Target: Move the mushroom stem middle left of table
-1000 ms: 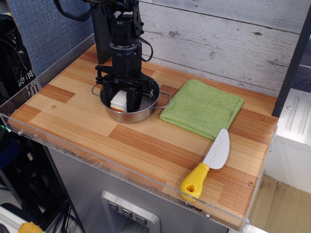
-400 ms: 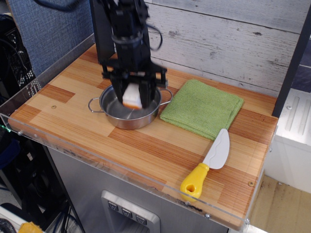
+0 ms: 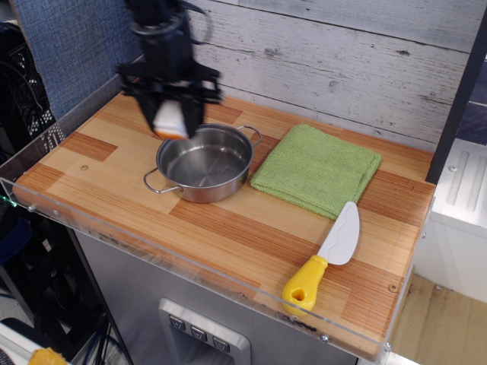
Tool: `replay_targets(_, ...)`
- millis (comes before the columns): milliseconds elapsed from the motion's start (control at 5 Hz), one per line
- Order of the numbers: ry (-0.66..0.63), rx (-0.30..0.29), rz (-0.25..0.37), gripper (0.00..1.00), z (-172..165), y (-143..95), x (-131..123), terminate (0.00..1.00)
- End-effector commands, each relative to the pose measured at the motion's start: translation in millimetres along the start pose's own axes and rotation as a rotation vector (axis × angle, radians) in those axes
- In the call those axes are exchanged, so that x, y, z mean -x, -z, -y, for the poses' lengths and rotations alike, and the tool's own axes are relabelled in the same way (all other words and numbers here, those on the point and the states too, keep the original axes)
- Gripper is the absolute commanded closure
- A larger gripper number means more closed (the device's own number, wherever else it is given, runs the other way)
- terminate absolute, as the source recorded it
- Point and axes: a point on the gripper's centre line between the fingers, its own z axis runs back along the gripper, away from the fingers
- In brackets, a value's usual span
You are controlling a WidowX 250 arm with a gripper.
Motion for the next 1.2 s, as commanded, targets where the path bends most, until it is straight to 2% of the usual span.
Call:
replay_targets(0, -0.073, -0.08, 0.016, 1.0, -69, -30, -21, 0.0)
replay_targets(200, -0.08, -0.123, 0.009, 1.0, -82, -31, -26, 0.0)
replay_targets(400, -0.057, -0.175, 0.003, 1.0, -79, -24, -27, 0.0)
replay_targets(600, -0.041, -0.219, 0.004, 1.0, -78, -6, -32, 0.0)
replay_targets(800, -0.015, -0.215, 0.005, 1.0, -84, 9, -40, 0.0)
replay_targets(1000, -0.016, -0.216, -0.046, 1.0, -93, 30, -51, 0.0)
